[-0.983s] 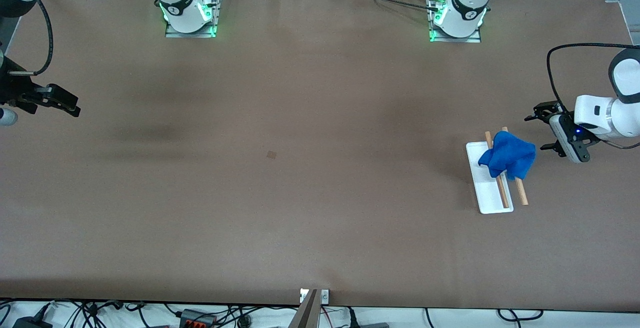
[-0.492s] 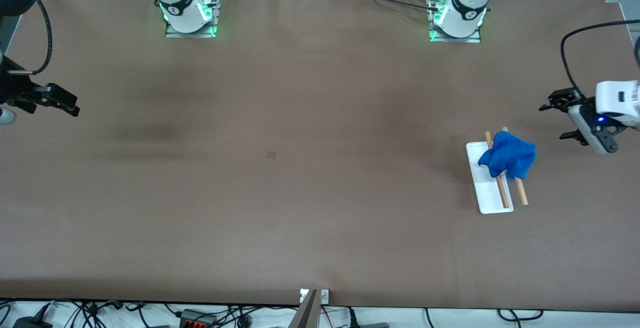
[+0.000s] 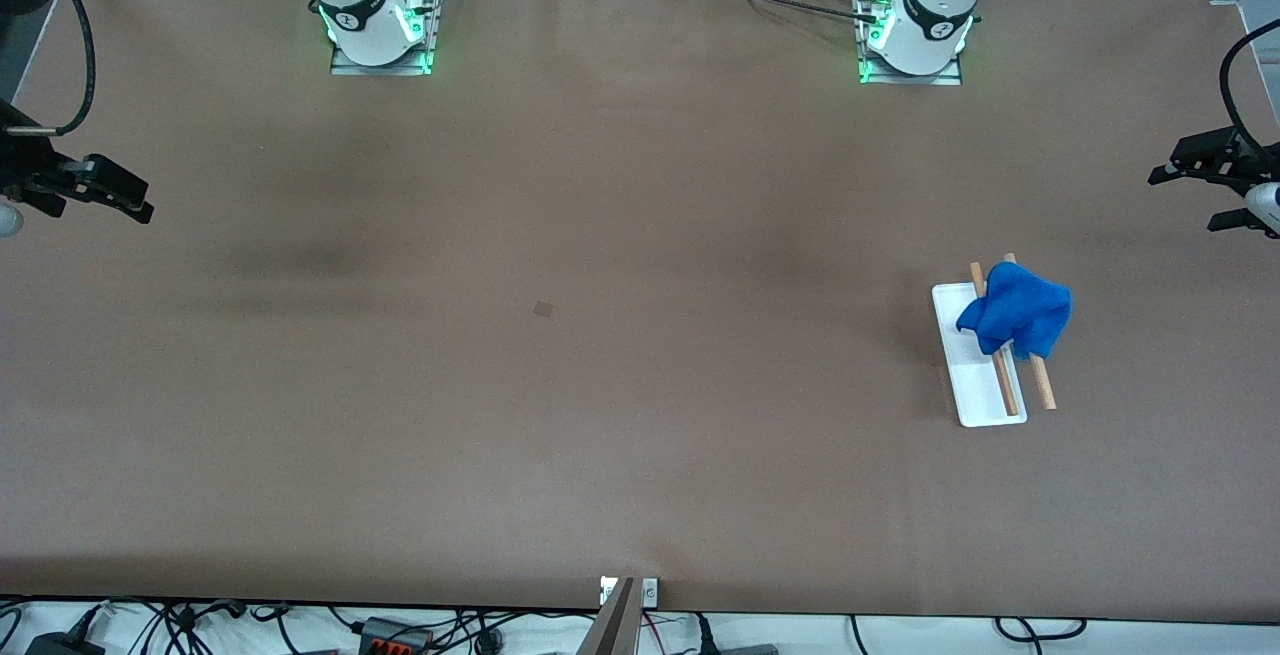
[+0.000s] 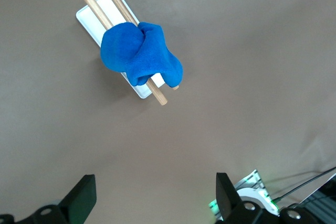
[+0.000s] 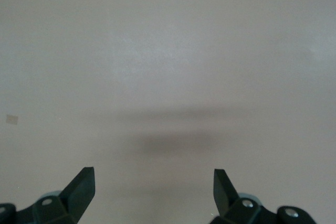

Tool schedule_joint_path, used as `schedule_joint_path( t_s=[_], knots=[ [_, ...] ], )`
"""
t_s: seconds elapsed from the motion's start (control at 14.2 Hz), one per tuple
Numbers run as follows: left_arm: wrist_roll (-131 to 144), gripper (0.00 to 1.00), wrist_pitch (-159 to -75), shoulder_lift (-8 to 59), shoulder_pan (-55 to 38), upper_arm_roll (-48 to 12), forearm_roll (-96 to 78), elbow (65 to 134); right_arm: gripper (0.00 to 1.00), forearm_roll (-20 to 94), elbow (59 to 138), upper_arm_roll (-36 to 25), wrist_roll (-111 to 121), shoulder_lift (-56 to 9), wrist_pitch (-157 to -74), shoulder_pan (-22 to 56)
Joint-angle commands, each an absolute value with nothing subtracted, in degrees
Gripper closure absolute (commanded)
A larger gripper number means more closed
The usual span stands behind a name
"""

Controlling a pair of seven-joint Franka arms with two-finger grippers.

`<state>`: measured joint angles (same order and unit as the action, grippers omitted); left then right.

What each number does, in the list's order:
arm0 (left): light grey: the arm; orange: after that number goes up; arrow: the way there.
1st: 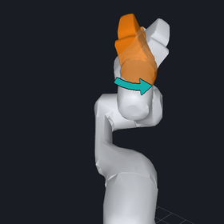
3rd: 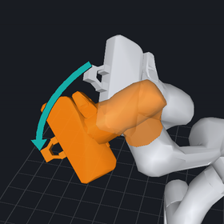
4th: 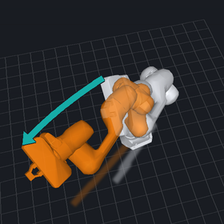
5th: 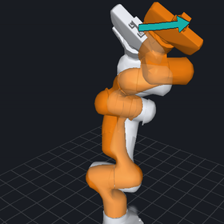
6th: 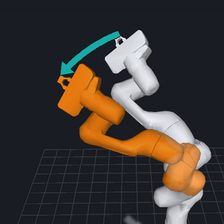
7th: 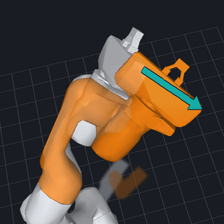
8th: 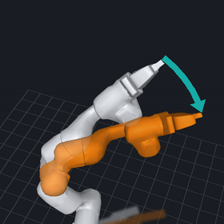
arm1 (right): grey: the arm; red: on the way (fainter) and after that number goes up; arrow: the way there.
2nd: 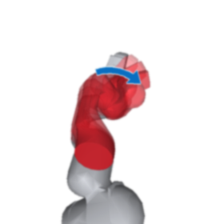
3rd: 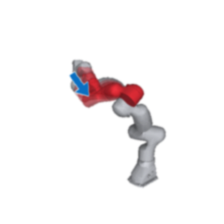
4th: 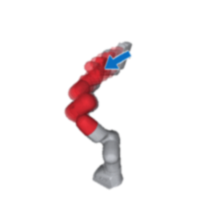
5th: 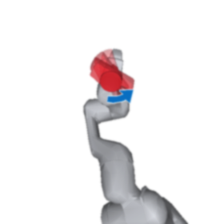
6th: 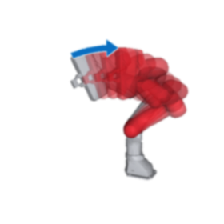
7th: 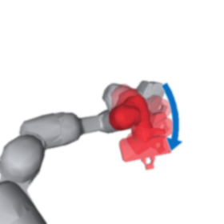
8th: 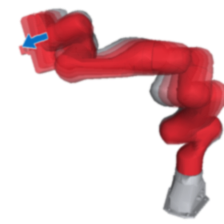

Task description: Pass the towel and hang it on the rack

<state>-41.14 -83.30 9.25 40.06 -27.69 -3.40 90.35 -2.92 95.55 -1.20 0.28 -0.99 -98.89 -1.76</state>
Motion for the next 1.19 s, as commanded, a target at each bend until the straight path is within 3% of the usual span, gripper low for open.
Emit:
schedule_joint_path(
  t_s=[0.0, 0.35, 0.63, 1.12],
  knots=[
    [-33.0, 0.00, -80.0, 9.7, 39.2, -30.7, -1.8, 89.4, 0.00, -2.5, 96.0, -0.5, 1.0, 0.8, -97.5, -1.9],
    [-27.3, 0.00, -78.7, 9.0, 39.2, -36.5, 3.5, 88.7, 0.00, -2.2, 95.8, -0.1, 1.1, 0.8, -96.9, -1.9],
    [-26.8, 0.00, -77.9, 9.0, 39.1, -37.4, 3.8, 87.4, 0.00, -2.3, 95.8, -0.1, 1.1, 0.7, -96.9, -1.9],
    [-5.4, 0.00, -78.4, 3.1, 29.5, -31.3, 3.4, 91.0, 0.00, -2.3, 95.8, 0.3, 1.1, 0.6, -97.0, -2.6]
  ],
)
